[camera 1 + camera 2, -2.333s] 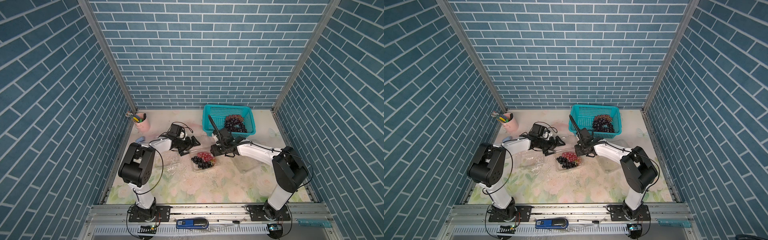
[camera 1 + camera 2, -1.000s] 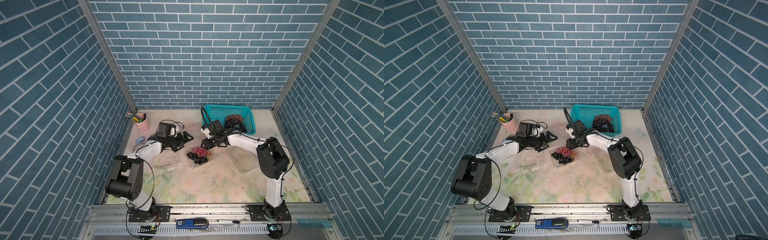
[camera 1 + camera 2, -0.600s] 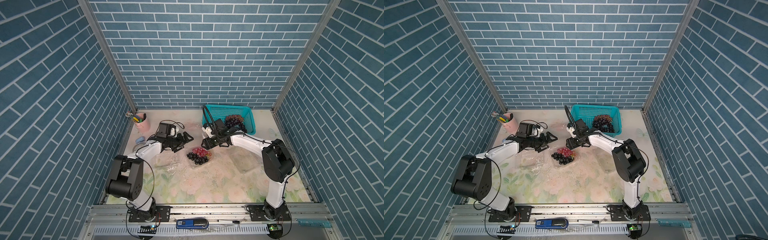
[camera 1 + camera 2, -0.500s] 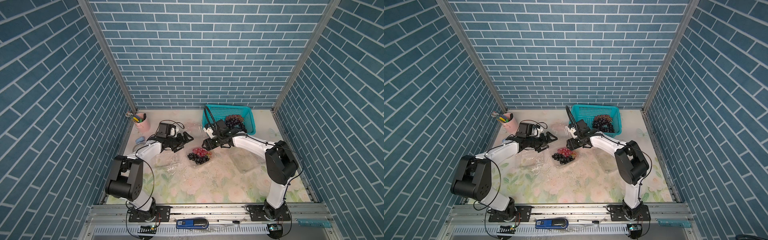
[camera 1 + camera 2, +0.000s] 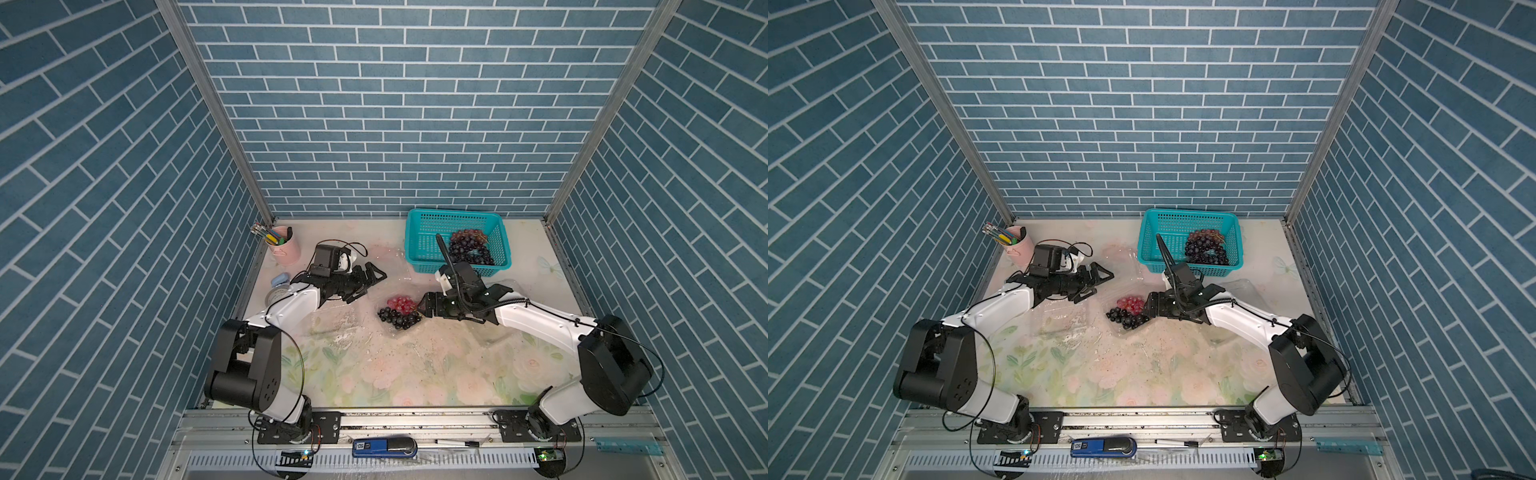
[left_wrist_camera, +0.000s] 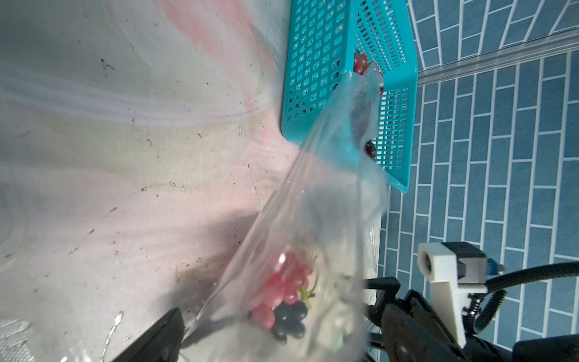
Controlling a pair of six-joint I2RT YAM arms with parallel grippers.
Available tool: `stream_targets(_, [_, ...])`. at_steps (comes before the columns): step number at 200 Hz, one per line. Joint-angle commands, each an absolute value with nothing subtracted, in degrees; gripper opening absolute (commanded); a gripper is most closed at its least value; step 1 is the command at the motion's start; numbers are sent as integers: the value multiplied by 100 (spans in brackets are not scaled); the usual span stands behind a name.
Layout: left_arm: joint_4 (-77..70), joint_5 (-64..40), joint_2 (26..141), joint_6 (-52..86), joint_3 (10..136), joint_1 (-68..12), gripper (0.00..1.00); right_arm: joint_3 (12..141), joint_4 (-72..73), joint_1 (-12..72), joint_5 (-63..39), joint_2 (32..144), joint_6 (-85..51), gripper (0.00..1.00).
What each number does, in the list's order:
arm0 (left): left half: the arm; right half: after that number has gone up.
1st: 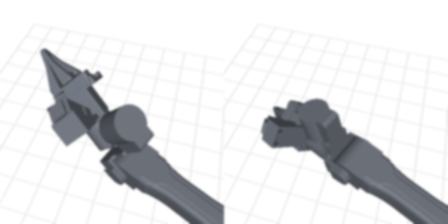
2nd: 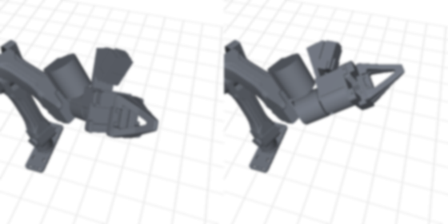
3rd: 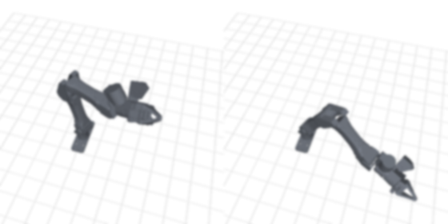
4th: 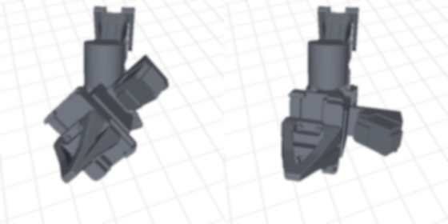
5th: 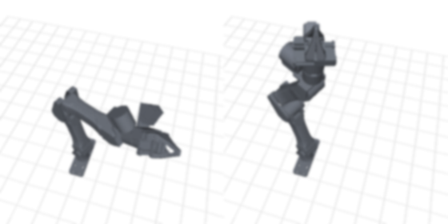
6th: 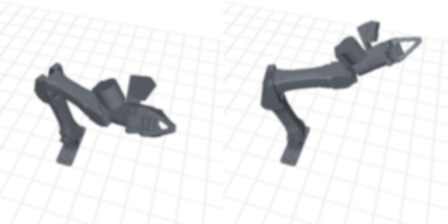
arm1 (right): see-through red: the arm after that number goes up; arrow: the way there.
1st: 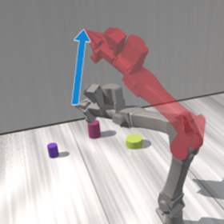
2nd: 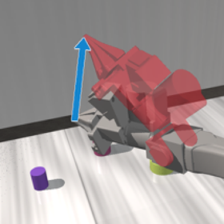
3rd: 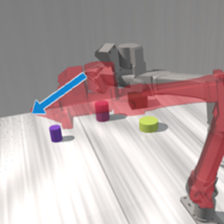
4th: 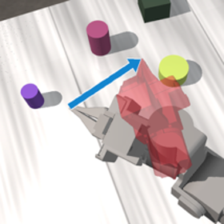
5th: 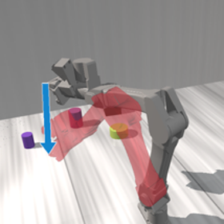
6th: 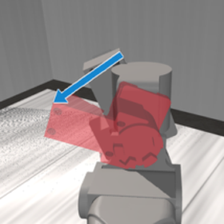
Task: Pack grapes into containers
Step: Close the packing box at the center of the board.
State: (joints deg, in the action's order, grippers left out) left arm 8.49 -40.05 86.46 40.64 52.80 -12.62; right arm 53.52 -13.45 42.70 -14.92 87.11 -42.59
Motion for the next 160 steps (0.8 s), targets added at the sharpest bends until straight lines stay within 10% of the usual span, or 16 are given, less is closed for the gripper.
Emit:
stream_targets(1, [930,-3973,8519,3939,5177,-1242,100,5048,-719,4403,-1642,8637,-5058,85])
stream_targets(160, [1477,-3963,7706,3916,5438,-1257,100,5079,409,4277,-2058,9264,-4866,85])
